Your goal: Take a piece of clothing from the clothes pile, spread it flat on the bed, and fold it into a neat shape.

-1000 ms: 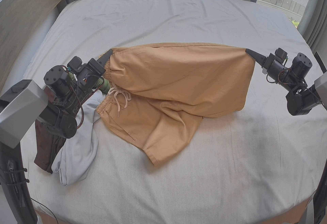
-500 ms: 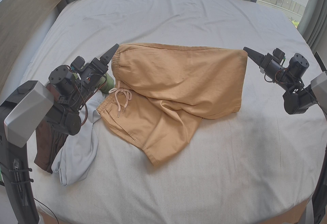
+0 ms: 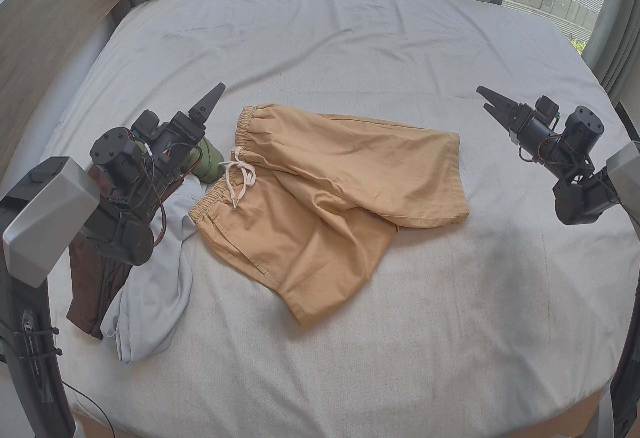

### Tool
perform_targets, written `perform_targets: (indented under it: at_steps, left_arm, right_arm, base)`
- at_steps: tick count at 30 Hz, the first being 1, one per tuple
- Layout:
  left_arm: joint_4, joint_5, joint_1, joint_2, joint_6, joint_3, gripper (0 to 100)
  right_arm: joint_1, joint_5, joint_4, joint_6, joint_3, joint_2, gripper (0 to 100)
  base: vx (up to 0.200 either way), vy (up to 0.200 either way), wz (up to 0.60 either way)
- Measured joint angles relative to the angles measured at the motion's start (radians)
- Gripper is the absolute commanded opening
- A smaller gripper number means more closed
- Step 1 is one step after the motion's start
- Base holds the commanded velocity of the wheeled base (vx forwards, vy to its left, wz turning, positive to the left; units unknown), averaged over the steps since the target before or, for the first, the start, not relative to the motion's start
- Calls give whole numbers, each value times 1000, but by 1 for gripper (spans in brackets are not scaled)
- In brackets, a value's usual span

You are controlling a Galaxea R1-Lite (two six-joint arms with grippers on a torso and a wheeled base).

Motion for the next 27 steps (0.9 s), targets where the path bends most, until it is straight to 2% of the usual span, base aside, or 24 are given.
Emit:
perform_targets:
  at_steps: [3, 7, 11, 14, 19, 27]
  left_arm:
    - [-4, -3, 0, -31, 1, 63, 100]
    - [-7, -35, 1, -94, 6, 218, 100]
    - [-9, -121, 15, -178, 23, 391, 100]
    - [-10, -176, 34, -226, 39, 471, 100]
    - [-10, -245, 79, -273, 67, 565, 100]
    - [-10, -256, 90, -271, 79, 613, 100]
  right_arm:
    - [6, 0, -3, -20, 91, -29, 100]
    - [26, 0, -5, -76, 256, -77, 100]
    - [65, -1, -24, -160, 434, -129, 100]
    - [102, -5, -70, -196, 528, -152, 100]
    - [168, -7, -189, -230, 636, -160, 100]
    - [211, -8, -203, -236, 682, -139, 100]
  base:
    - [0, 0, 0]
    - [0, 0, 0]
    - [0, 0, 0]
    - [0, 0, 0]
    - [0, 0, 0]
    - [0, 0, 0]
